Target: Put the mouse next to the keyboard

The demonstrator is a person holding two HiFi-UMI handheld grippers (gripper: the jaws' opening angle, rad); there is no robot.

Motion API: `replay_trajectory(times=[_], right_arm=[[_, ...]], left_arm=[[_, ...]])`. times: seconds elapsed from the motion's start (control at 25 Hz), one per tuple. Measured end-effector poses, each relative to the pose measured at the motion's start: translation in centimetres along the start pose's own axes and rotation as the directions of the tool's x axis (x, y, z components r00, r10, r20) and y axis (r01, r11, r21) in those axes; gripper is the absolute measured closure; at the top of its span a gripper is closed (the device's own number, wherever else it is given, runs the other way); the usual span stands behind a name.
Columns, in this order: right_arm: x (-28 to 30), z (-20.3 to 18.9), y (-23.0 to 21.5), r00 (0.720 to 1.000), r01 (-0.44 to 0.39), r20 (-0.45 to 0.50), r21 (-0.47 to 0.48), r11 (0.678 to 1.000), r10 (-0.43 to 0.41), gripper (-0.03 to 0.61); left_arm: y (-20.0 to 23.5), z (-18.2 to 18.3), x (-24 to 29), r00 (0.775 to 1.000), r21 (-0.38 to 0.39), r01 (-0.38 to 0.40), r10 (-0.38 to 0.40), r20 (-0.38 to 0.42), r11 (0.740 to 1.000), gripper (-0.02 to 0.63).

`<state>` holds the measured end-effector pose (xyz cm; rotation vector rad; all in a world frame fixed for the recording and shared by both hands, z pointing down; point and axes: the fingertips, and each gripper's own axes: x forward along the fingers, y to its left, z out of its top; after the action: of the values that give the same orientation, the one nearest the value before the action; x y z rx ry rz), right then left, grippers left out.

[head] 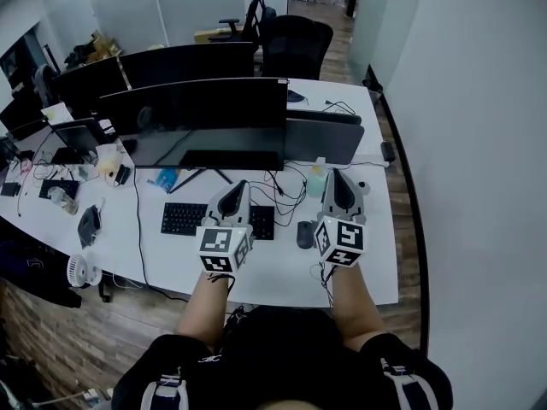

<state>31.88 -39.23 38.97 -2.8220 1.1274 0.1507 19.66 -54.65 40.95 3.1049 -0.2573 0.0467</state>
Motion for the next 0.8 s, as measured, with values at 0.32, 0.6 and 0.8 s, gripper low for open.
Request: replay_trajectory(times=[0.32,0.6,0.8], right_arm=[[-0.6,0.3,0.7,1.0,-0.02,0.011,0.015,1.0,0.02,0.565],[-0.3,-0.4,1.0,1.0,-0.022,0.004,0.011,1.0,0.022,0.565],[0.0,-1.3,0.5,1.0,-0.012,0.003,0.005,1.0,0.012,0.565]], left_arm=[[-0.6,0.2,-0.2,1.0,0.018,0.0,0.001,-0.006,1.0,0.601],[-0.3,-0.4,-0.1,1.0,0.017,-0.007,0.007,-0.01,1.0,0.601],[-0.4,-1.2,0.6,1.0,0.012,-0.002,0.002,-0.008,1.0,0.601]])
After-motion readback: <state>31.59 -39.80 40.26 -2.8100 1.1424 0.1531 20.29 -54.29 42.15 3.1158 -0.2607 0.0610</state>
